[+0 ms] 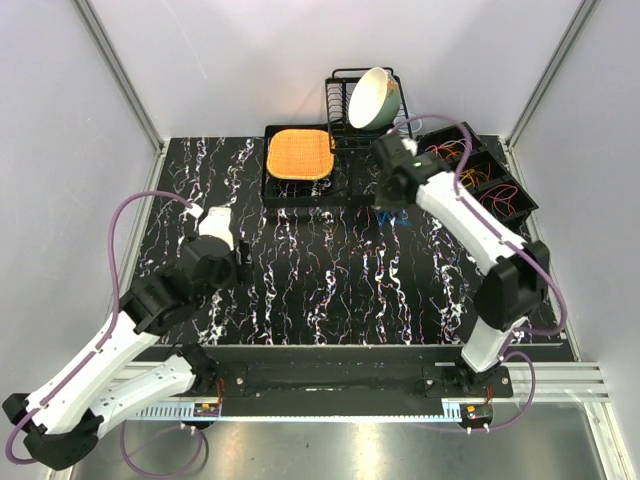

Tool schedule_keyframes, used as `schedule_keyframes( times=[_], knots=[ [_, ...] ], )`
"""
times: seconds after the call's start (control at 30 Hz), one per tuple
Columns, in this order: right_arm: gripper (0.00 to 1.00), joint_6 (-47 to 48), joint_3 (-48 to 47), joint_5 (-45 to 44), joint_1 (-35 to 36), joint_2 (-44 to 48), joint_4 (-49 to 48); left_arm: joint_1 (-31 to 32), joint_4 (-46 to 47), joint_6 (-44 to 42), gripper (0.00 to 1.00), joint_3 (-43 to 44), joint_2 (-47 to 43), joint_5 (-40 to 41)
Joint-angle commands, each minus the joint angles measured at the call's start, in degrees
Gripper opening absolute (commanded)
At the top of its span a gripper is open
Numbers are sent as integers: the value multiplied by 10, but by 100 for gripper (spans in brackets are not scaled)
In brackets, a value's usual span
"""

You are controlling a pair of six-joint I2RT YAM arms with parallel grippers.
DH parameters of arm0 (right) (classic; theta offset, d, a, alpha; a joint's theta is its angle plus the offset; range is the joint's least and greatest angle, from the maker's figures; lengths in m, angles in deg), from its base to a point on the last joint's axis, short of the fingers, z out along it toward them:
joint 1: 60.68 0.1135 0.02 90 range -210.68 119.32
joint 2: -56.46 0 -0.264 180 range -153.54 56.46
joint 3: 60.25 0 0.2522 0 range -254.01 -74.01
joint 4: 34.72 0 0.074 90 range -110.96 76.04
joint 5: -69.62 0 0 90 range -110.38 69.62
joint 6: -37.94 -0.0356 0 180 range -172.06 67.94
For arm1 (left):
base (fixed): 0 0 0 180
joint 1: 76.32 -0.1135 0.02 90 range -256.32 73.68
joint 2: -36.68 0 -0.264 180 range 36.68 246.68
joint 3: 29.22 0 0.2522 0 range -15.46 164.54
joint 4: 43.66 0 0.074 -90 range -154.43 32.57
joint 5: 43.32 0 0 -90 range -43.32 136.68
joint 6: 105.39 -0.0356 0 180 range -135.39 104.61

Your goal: Untangle the cables

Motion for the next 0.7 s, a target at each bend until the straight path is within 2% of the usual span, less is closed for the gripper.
schedule_keyframes(
  times=[0.0,0.23,0.67],
  knots=[
    [0,41,-45,-44,-59,55,36,-1,7,21,74,-11,-13,16],
    [0,61,-36,-67,-148,119,38,-1,13,17,74,-17,-9,12],
    [0,56,-10,-54,-291,120,-6,-1,18,13,73,-20,-11,8]
  ],
)
